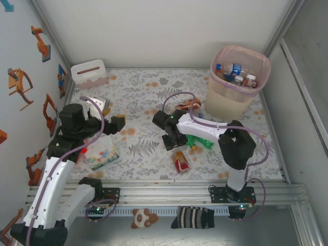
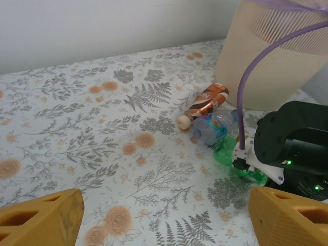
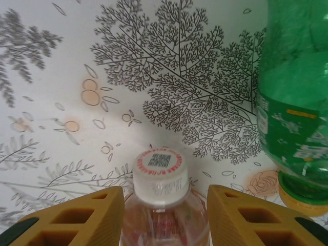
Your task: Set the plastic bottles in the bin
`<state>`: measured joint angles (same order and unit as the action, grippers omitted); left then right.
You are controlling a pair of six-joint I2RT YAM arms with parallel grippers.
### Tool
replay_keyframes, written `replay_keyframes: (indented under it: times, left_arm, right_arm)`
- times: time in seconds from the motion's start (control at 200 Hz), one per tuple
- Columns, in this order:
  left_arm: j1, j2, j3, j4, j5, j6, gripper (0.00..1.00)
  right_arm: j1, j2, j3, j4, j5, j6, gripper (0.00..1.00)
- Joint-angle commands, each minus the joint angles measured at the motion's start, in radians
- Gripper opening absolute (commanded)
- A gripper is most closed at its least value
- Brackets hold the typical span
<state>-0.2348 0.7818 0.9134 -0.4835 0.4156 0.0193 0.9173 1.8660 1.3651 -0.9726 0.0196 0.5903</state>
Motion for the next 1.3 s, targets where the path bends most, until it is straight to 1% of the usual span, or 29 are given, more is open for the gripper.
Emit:
replay_keyframes:
  times: [0.0, 0.2, 0.33, 0.576, 0.706, 0.831, 1.297]
  left_arm:
    - [0.005, -0.006, -0.016, 0.004, -0.019, 0.047, 0.83]
    - [0.005, 0.006, -0.016, 0.002, -0.023, 0.048, 0.84]
    - [0.005, 0.012, -0.013, 0.001, -0.021, 0.049, 0.84]
    - [0.005, 0.01, -0.015, 0.001, -0.024, 0.049, 0.85]
    - [0.006, 0.011, -0.015, 0.002, -0.023, 0.048, 0.85]
    - [0.005, 0.014, -0.015, 0.002, -0.027, 0.05, 0.85]
    - [0.006, 0.013, -0.016, 0.003, -0.025, 0.051, 0.85]
  right_arm:
    - [0.006, 0.032, -0.016, 0.026, 0.026, -0.007, 0.46]
    - [0.006, 0.088, -0.014, 0.055, 0.02, -0.023, 0.44]
    - [0.006, 0.101, -0.017, 0.056, 0.026, -0.029, 0.4]
    - [0.006, 0.075, -0.019, 0.041, 0.038, -0.029, 0.31]
    - [0.006, 0.042, -0.005, 0.022, 0.049, -0.026, 0.27]
    - [0.006, -0.005, 0.023, -0.001, 0.061, -0.026, 0.25]
    - [-0.01, -0.186, 0.19, -0.026, 0.122, -0.025, 0.25]
